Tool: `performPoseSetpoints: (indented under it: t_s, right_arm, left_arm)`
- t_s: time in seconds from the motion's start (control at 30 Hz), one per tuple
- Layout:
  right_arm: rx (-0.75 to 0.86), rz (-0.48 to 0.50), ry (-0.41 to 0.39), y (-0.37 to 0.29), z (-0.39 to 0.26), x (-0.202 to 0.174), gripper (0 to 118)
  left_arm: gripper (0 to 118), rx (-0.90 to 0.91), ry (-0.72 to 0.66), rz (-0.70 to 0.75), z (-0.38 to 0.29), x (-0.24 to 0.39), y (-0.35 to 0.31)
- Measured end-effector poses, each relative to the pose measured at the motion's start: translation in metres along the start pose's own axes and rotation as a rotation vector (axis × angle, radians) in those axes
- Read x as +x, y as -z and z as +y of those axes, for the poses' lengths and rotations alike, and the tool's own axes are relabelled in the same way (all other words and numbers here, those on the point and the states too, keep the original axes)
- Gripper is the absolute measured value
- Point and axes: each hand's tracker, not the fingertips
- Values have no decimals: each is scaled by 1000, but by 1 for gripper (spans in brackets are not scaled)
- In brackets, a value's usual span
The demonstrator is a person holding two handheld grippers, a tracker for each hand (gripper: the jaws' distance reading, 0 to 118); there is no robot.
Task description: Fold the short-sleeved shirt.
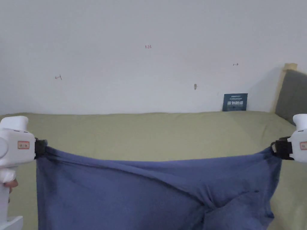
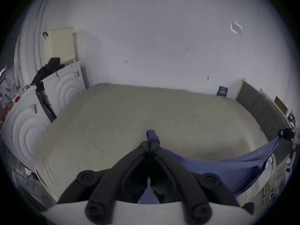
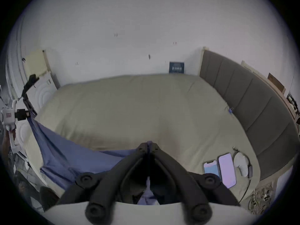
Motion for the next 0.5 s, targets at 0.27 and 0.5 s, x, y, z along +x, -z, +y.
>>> performPoseSetpoints:
  t_s: [0.27,0.5]
  right_arm:
    - [146,-56,-70,-27,115,-20,0]
    - [214,-119,-85,2,214,-19,0]
  left_arm:
    - [0,139,18,52,70,12,-33]
    - [0,221,5,117,142,32,-16]
